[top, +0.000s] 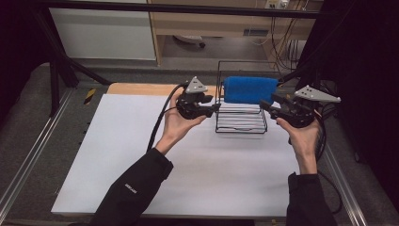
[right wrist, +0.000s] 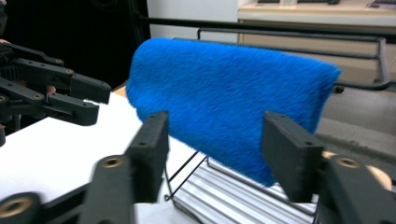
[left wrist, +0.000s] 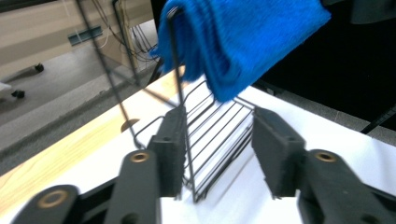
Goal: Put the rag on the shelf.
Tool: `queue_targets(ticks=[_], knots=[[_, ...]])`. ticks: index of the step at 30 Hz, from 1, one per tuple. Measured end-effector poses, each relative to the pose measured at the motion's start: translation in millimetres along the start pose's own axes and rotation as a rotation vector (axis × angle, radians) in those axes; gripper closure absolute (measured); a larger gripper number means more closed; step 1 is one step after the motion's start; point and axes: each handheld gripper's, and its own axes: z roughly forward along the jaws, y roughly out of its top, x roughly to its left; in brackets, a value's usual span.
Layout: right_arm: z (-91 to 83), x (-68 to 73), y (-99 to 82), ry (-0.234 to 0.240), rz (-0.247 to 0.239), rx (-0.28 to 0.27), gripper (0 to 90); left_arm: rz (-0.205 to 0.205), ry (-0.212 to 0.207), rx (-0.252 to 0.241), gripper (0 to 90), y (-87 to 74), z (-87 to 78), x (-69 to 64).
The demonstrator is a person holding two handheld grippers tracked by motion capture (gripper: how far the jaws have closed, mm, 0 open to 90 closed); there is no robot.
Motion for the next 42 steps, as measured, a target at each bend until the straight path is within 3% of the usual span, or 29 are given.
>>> queue_targets(ticks=[9,13,20,30,42], knots=[[2.5,17.2,-6.5,0.014,0.001,0.033,18.8,-0.026,0.051,0.025,33.1,-37.1,-39.3,16.2],[5.4,23.9,-12.5,0.026,0.005,0.042,13.6,-0.056,0.068,0.021,25.2,-57.2,-58.6,24.7],[10.4,36.2,-26.5,0.052,0.003,0.059,8.6,-0.063,0.126,0.022,13.2,-95.0,-92.2,35.3],[16.9,48.1,-54.5,0.063,-0.028,0.121,2.9,-0.095,0.183,0.078,7.1,-148.6,-128.4,46.4],[20.5,46.1,-114.1,0.099,0.031,0.223,0.7,-0.158,0.184,0.099,7.3,-206.2,-143.4,46.9]])
